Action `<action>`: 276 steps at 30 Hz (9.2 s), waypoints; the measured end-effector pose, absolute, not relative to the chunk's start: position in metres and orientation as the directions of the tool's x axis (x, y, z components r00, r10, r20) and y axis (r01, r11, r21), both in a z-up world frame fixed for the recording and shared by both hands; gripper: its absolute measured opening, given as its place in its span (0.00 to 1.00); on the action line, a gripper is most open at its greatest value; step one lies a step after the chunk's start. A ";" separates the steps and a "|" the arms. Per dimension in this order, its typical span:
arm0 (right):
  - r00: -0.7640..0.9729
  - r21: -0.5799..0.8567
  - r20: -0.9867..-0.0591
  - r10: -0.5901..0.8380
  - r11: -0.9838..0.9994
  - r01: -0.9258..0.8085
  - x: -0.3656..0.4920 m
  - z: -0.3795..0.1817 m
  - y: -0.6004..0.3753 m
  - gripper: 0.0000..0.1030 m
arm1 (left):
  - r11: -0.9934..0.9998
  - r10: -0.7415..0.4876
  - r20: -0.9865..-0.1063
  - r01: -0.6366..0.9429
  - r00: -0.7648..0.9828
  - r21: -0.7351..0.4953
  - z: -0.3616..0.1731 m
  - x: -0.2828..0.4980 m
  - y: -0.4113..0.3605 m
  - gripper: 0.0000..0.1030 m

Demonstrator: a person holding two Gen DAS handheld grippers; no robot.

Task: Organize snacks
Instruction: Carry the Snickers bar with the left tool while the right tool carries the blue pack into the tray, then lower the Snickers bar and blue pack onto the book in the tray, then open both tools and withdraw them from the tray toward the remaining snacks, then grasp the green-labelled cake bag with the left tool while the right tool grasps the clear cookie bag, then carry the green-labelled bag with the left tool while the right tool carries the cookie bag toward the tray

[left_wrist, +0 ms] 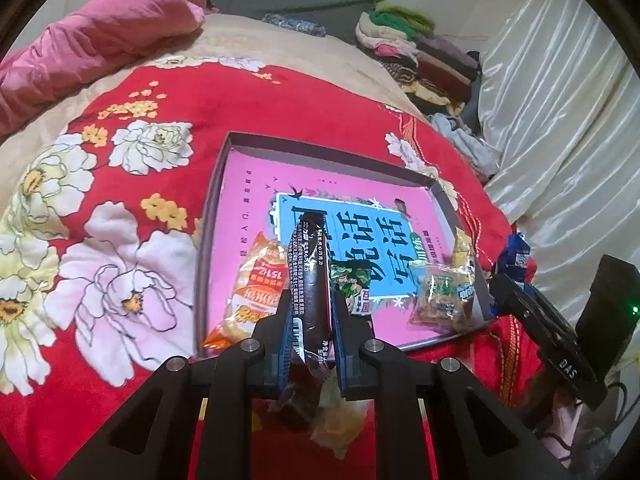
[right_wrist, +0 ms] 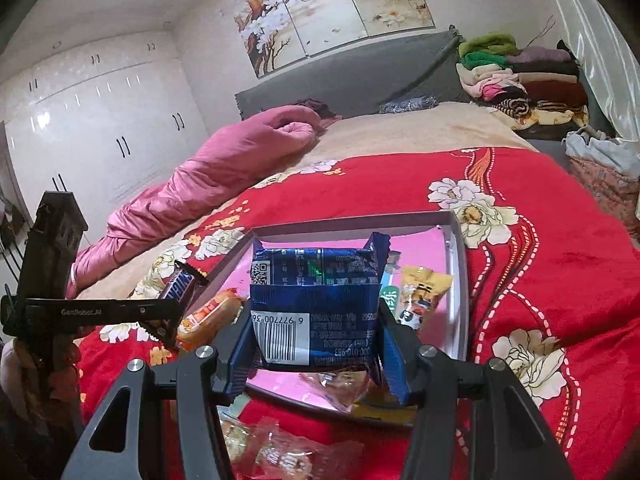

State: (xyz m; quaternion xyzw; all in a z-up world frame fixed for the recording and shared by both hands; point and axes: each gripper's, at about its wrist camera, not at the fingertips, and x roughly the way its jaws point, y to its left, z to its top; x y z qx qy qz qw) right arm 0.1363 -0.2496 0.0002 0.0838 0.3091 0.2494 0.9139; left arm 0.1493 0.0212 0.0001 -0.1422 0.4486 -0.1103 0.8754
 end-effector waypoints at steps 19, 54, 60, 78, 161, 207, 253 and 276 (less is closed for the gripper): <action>0.655 0.240 -0.570 0.496 0.863 -0.445 0.142 -0.012 -0.227 0.53 | 0.938 -0.330 -0.763 0.101 0.555 -0.333 -0.017 0.165 -0.003 0.17; 0.616 -0.040 -0.681 0.396 0.820 -0.571 0.143 -0.040 -0.160 0.54 | 0.938 -0.320 -0.780 0.063 0.538 -0.341 -0.031 0.168 0.002 0.17; 0.616 -0.031 -0.678 0.401 0.822 -0.569 0.142 -0.039 -0.160 0.54 | 0.938 -0.318 -0.783 0.060 0.534 -0.340 -0.031 0.168 0.003 0.18; 0.593 0.049 -0.665 0.454 0.818 -0.573 0.142 -0.035 -0.172 0.57 | 0.943 -0.308 -0.798 0.053 0.517 -0.329 -0.034 0.164 0.004 0.18; 0.711 0.199 -0.561 0.425 0.902 -0.382 0.122 0.006 -0.258 0.78 | 0.963 -0.236 -0.805 0.021 0.544 -0.269 -0.011 0.118 0.046 0.63; 0.519 0.264 -0.740 0.427 0.895 -0.360 0.088 -0.043 -0.241 0.78 | 0.948 -0.311 -0.854 0.200 0.417 -0.248 -0.041 0.077 -0.033 0.43; 0.584 0.282 -0.628 0.514 0.850 -0.445 0.092 -0.022 -0.243 0.52 | 0.956 -0.284 -0.816 0.210 0.504 -0.203 -0.028 0.083 -0.042 0.21; 0.628 0.314 -0.581 0.517 0.855 -0.413 0.103 -0.015 -0.261 0.52 | 0.944 -0.331 -0.787 0.178 0.520 -0.279 -0.020 0.095 -0.020 0.03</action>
